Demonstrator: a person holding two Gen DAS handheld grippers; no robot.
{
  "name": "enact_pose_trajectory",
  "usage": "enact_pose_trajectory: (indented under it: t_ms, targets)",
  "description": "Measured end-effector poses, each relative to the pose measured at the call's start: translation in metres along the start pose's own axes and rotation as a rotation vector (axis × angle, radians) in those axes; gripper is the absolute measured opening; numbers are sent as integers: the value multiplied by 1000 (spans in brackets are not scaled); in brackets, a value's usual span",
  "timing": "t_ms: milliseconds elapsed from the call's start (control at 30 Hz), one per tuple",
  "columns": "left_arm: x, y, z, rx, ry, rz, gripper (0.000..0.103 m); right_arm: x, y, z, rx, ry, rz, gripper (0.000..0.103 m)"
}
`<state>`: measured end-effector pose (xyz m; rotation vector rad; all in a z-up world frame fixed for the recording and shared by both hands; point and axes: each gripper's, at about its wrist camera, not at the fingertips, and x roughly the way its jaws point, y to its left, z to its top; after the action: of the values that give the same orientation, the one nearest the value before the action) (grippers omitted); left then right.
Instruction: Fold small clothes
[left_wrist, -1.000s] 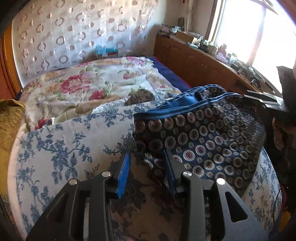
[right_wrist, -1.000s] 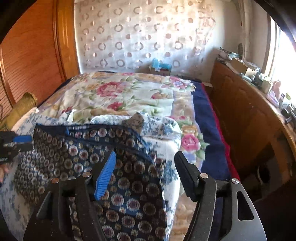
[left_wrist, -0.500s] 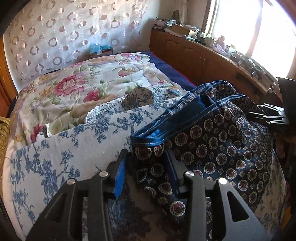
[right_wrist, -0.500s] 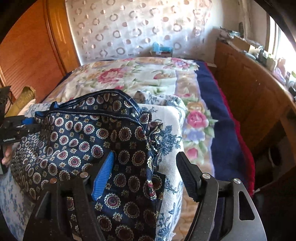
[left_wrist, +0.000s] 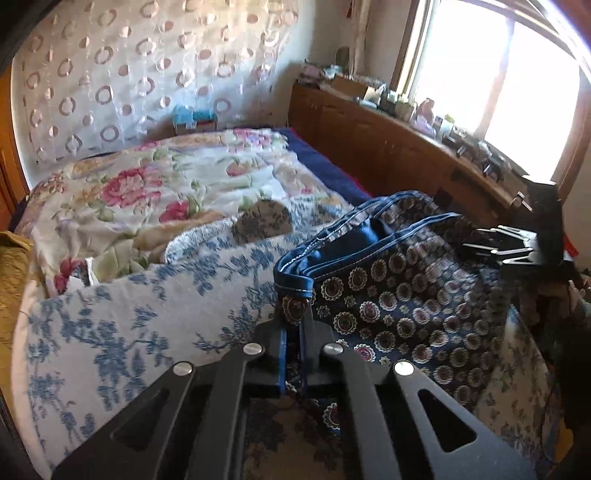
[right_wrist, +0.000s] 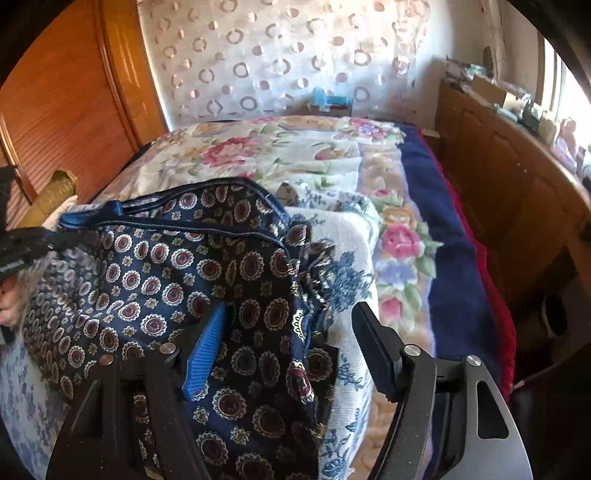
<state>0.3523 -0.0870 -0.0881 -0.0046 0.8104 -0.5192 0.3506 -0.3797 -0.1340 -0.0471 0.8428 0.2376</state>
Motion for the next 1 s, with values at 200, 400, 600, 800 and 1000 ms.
enact_pose_trajectory:
  t_ms: [200,400,600,800,1000]
  targets:
    - [-13,12,1,-9,-18,13,2,3,-1,4,1,-5,-5,78]
    - [-1,11,-2,-4,4,28,2,19,1,9,23,30,54,78]
    - [2,11,-5,-11,7,31,2,22,6,10,9,40,80,78]
    - [1,11,-4,-3,3,35,2,21,18,8,-25,45,101,54]
    - [-8,5,-4,7,-24,34,2,18,30,7,-48,53,158,13]
